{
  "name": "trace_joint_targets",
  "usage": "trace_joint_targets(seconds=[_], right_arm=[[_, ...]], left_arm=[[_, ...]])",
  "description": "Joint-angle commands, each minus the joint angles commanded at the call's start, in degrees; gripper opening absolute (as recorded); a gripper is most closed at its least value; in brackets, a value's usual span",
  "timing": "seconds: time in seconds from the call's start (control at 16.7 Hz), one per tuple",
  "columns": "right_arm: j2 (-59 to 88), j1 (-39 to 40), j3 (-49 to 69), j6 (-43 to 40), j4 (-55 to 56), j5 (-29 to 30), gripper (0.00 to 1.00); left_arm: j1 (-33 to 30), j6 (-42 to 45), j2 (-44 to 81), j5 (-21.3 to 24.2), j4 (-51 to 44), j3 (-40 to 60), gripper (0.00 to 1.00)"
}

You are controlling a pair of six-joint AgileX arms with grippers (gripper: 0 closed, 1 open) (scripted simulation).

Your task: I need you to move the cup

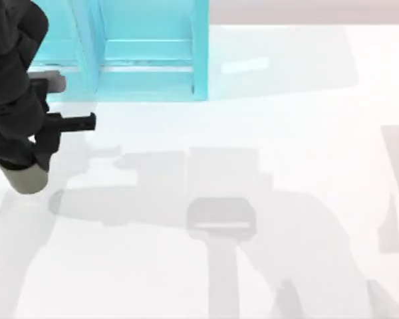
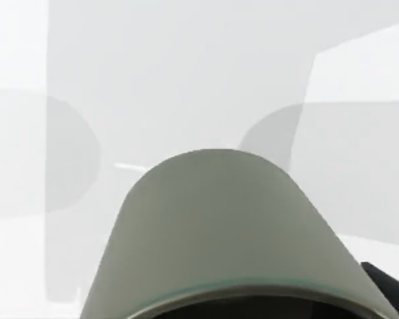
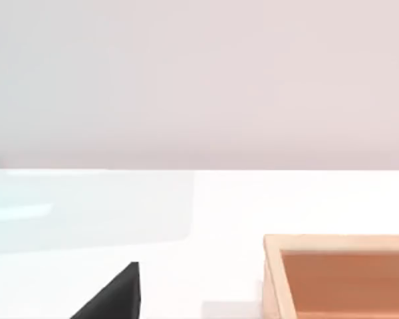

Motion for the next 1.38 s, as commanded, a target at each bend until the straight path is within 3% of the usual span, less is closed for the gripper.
trace_joint_targets(seconds=[0.3,0.84,1.38], right_arm=[[0.0,0.0,0.0,0.0,0.0,0.0,1.0],[0.0,0.0,0.0,0.0,0.0,0.0,1.0],[0.0,0.0,0.0,0.0,0.0,0.0,1.0]], left_arm=[[7.7,9.9,-9.1,0.3,-1.0,-7.8,0.0],[8.7,12.3,-11.9,0.3,-0.9,-10.3,0.0],[10.2,13.6,-7.4,0.4,13.5,-20.2,0.0]])
